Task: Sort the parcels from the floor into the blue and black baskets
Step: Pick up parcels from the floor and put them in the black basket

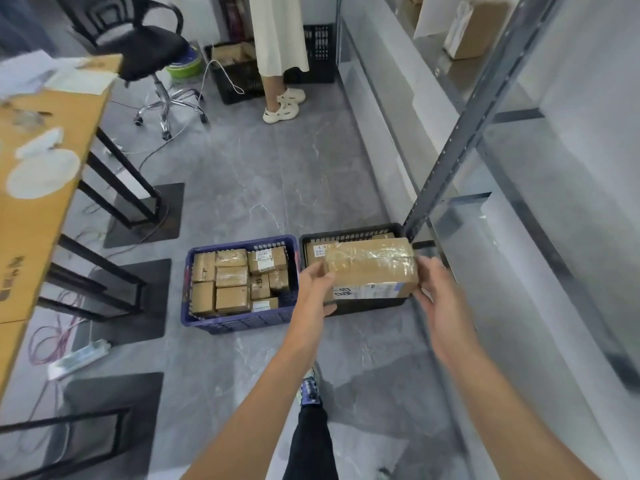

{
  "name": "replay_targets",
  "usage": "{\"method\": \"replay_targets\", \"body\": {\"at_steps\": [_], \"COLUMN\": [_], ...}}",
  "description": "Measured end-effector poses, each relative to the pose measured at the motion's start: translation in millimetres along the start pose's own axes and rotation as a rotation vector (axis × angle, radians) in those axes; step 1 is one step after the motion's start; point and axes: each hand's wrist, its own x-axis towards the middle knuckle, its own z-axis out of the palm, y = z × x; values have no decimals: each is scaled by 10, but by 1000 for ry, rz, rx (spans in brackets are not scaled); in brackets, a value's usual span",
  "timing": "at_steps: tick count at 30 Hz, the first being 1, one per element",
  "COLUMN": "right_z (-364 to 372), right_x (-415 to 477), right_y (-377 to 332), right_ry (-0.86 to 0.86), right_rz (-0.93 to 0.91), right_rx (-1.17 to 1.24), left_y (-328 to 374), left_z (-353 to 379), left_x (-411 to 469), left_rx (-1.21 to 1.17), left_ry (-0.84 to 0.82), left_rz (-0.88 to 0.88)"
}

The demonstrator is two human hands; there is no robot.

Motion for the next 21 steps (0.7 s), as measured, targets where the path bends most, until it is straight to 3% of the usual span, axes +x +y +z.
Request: {"method": "replay_targets", "body": {"at_steps": [10, 21], "right_z": [609, 583], "right_x": [1047, 2195], "right_y": [264, 940], "right_ry": [63, -46], "right_rz": [149, 446], "right_rx": [-16, -92], "left_y": [236, -199], "left_z": [-316, -111], "left_x": [1074, 2188], "left_rx": [17, 82], "left_ry": [-16, 95], "left_rz": [-94, -332]}}
